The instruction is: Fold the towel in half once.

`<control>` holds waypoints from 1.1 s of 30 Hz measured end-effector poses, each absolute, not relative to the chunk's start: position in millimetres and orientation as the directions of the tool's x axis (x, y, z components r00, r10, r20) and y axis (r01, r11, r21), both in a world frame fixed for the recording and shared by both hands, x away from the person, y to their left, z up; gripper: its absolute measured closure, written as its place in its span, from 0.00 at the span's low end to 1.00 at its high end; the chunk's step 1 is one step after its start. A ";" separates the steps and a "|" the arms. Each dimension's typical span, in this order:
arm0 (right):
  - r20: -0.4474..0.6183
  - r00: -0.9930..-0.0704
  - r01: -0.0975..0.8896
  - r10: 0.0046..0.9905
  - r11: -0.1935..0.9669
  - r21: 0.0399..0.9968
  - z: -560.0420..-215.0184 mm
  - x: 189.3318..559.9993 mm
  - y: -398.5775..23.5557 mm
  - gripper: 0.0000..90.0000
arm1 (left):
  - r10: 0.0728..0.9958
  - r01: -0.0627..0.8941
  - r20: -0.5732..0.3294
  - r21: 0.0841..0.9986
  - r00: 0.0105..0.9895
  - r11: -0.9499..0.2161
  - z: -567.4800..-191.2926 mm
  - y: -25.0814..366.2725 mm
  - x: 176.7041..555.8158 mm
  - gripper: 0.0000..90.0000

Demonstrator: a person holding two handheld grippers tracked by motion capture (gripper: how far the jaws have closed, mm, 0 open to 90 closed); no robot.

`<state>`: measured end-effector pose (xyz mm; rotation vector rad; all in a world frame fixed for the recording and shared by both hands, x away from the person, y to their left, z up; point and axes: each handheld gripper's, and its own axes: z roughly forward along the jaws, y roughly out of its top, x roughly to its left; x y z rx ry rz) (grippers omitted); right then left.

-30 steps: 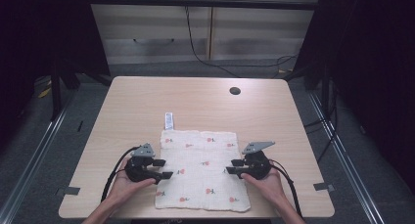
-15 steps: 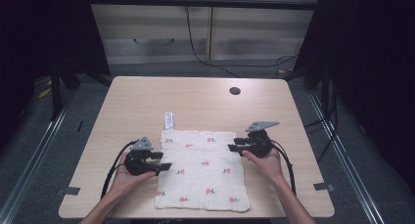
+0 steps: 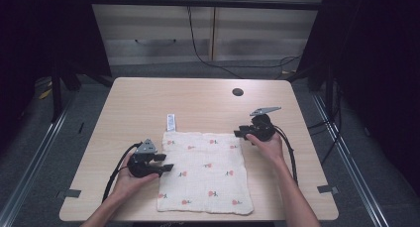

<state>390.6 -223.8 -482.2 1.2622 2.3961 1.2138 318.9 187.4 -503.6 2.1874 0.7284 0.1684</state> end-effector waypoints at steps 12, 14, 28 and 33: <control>0.214 -0.605 0.649 0.767 0.319 0.691 -505.2 401.5 -213.1 0.73 | 0.537 0.429 -0.114 0.745 0.836 -0.510 -504.9 189.4 319.6 0.53; 0.209 -0.607 0.648 0.767 0.325 0.689 -505.1 400.0 -212.4 0.77 | 0.538 0.433 -0.119 0.746 0.835 -0.506 -504.9 189.6 319.9 0.53; 0.210 -0.623 0.625 0.753 0.319 0.713 -493.7 393.1 -215.0 0.97 | 0.611 0.491 -0.164 0.765 0.775 -0.418 -477.0 198.5 354.5 0.48; 0.212 -0.626 0.622 0.750 0.316 0.717 -495.6 391.2 -214.5 0.97 | 0.639 0.507 -0.154 0.754 0.754 -0.417 -482.7 196.6 384.7 0.53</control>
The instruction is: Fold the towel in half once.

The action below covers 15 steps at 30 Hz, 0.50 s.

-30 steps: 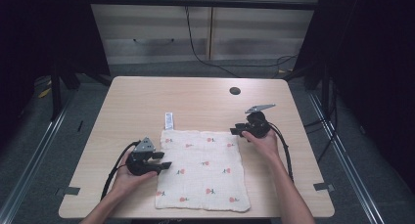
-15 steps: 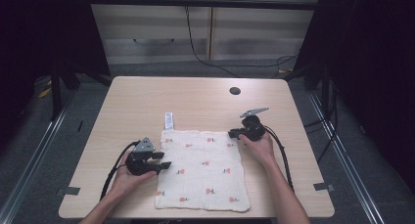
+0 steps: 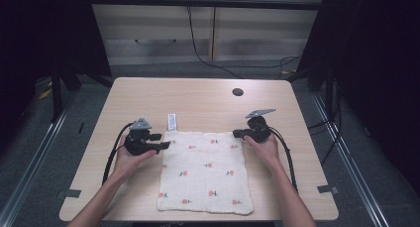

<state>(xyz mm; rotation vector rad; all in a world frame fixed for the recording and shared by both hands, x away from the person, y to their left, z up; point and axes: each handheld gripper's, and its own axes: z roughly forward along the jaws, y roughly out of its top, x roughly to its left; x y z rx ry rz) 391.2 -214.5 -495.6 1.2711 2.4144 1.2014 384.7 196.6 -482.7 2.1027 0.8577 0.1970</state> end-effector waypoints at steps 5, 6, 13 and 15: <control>0.222 -0.634 0.613 0.741 0.307 0.728 -496.1 390.2 -212.4 0.96 | 0.674 0.570 -0.193 0.719 0.713 -0.398 -492.2 193.4 409.5 0.53; 0.224 -0.635 0.611 0.739 0.304 0.731 -496.7 390.4 -211.9 0.96 | 0.680 0.561 -0.170 0.721 0.713 -0.408 -492.2 189.4 410.7 0.53; 0.226 -0.636 0.609 0.738 0.300 0.734 -499.0 387.6 -211.6 0.96 | 0.681 0.562 -0.166 0.715 0.713 -0.415 -500.4 182.4 421.1 0.56; 0.229 -0.637 0.609 0.736 0.299 0.735 -499.3 387.4 -213.8 0.96 | 0.675 0.536 -0.107 0.702 0.730 -0.469 -502.4 178.2 419.1 0.58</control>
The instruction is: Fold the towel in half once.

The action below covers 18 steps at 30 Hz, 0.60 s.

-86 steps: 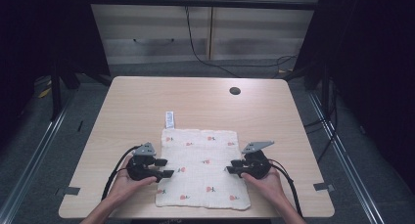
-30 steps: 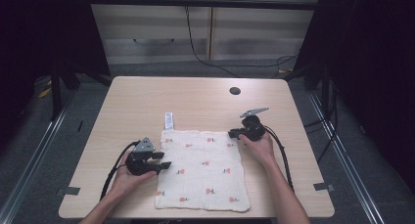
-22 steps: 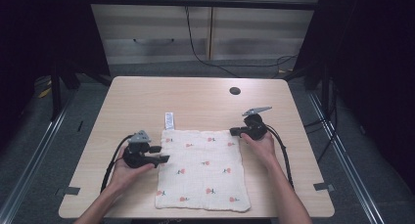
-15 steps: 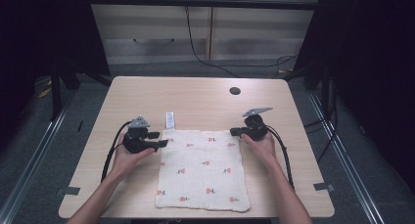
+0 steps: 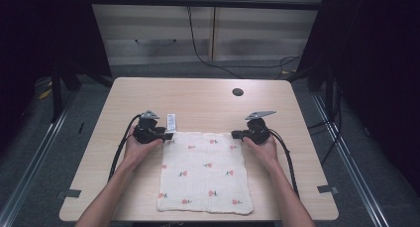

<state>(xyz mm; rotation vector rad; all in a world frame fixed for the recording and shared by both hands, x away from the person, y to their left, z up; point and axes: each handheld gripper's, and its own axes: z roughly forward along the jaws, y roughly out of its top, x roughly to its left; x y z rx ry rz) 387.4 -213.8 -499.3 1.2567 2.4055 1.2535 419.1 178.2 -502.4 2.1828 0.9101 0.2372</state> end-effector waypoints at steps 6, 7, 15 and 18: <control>0.225 -0.633 0.610 0.741 0.298 0.734 -499.4 385.3 -217.2 0.96 | 0.669 0.507 -0.062 0.704 0.741 -0.497 -502.5 172.4 414.7 0.72; 0.223 -0.634 0.610 0.741 0.300 0.733 -499.4 384.8 -217.5 0.96 | 0.657 0.503 -0.067 0.703 0.751 -0.503 -502.0 171.9 414.0 0.77; 0.237 -0.632 0.605 0.738 0.279 0.746 -496.7 381.2 -223.2 0.96 | 0.660 0.507 -0.092 0.723 0.745 -0.470 -504.8 171.6 410.5 0.94; 0.237 -0.632 0.596 0.738 0.266 0.758 -491.9 379.7 -225.4 0.96 | 0.663 0.514 -0.120 0.736 0.739 -0.440 -502.2 174.7 410.1 0.94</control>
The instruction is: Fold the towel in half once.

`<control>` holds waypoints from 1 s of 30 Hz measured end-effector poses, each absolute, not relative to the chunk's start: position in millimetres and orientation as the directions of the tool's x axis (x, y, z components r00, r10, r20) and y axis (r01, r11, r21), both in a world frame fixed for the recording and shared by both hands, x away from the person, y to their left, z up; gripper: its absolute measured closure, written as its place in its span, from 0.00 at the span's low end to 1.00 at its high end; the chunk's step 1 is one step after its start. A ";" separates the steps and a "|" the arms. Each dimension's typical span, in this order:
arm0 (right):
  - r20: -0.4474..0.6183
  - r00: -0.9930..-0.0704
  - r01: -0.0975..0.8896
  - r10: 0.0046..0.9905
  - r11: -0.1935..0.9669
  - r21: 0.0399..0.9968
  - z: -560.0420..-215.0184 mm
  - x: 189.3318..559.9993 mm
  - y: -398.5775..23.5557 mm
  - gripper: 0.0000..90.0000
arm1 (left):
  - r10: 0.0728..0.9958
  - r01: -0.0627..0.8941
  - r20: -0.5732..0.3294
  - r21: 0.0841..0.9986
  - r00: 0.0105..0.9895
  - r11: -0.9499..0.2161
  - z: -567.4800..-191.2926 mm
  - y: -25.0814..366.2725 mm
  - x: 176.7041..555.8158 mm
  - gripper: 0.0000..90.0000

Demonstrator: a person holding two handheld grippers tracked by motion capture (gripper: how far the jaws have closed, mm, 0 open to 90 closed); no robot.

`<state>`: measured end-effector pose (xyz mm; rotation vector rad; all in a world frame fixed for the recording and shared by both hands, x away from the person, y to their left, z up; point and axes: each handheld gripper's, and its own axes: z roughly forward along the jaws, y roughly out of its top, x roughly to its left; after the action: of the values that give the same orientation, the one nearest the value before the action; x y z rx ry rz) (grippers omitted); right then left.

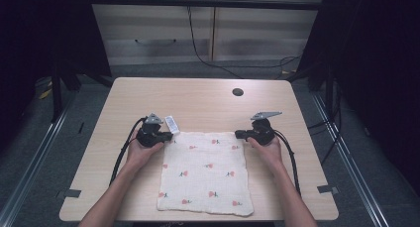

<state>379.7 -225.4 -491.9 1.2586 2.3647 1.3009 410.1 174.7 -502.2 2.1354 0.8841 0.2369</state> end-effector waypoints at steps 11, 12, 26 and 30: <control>0.212 -0.646 0.552 0.734 0.257 0.794 -466.6 374.9 -230.4 0.96 | 0.650 0.490 -0.184 0.807 0.738 -0.328 -469.6 180.1 406.8 0.94; 0.208 -0.648 0.547 0.732 0.259 0.796 -463.5 374.8 -231.1 0.97 | 0.649 0.484 -0.182 0.813 0.739 -0.323 -466.3 179.4 406.0 0.94; 0.169 -0.639 0.500 0.751 0.238 0.832 -422.8 381.9 -238.8 0.97 | 0.642 0.418 -0.139 0.855 0.754 -0.306 -429.3 173.9 407.3 0.94; 0.148 -0.648 0.469 0.747 0.238 0.851 -407.2 380.8 -237.6 0.97 | 0.620 0.384 -0.116 0.866 0.776 -0.319 -413.1 169.2 400.7 0.94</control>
<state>380.8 -237.6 -407.2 1.1318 2.2260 1.3700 400.7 169.2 -413.1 1.9486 0.7581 0.2900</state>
